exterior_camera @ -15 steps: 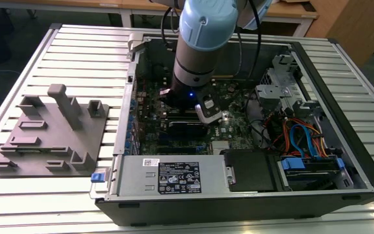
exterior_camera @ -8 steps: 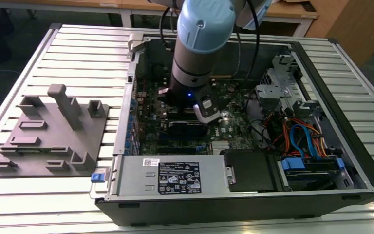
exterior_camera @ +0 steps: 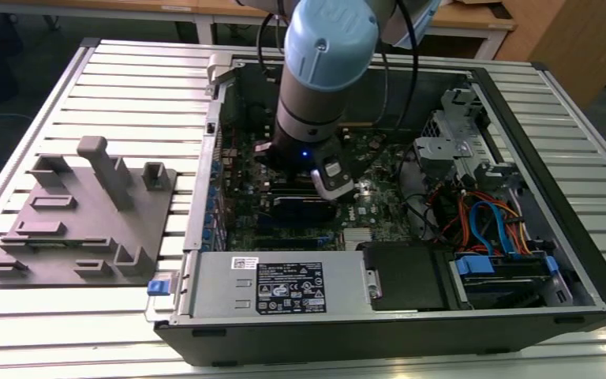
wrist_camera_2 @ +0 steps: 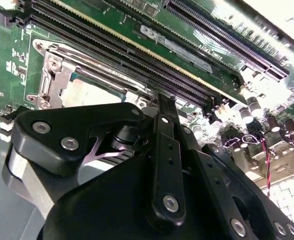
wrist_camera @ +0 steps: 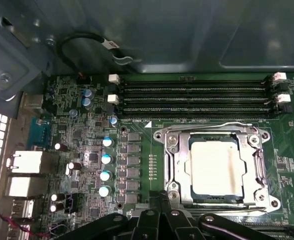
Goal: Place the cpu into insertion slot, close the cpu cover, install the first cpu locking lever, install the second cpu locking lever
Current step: 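Install the second cpu locking lever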
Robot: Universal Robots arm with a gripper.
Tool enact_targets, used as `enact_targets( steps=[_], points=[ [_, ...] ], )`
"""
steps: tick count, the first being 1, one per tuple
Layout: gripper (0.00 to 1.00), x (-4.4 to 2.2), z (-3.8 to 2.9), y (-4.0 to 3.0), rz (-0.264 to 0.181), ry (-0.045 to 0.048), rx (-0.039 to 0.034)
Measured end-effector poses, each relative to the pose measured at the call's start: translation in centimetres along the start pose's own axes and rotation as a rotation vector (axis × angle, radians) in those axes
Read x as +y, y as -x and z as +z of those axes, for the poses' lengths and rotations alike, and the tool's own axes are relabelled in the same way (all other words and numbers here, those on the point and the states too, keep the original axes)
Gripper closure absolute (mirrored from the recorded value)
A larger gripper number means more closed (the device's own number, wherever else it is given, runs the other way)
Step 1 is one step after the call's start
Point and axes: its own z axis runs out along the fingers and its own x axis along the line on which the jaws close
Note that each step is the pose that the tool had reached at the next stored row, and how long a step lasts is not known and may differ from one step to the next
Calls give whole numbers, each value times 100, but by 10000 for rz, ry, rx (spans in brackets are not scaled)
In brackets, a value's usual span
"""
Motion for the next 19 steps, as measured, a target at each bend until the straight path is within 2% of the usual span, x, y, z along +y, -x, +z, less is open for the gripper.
enact_targets(
  steps=[3,6,9,14,19],
  points=[
    [89,5,7,-7,-2,49,0],
    [89,12,-9,-14,-3,49,2],
    [89,32,-75,-24,-3,50,1],
    [89,78,-229,-44,-2,50,2],
    [89,78,-231,-47,3,51,1]
  ],
)
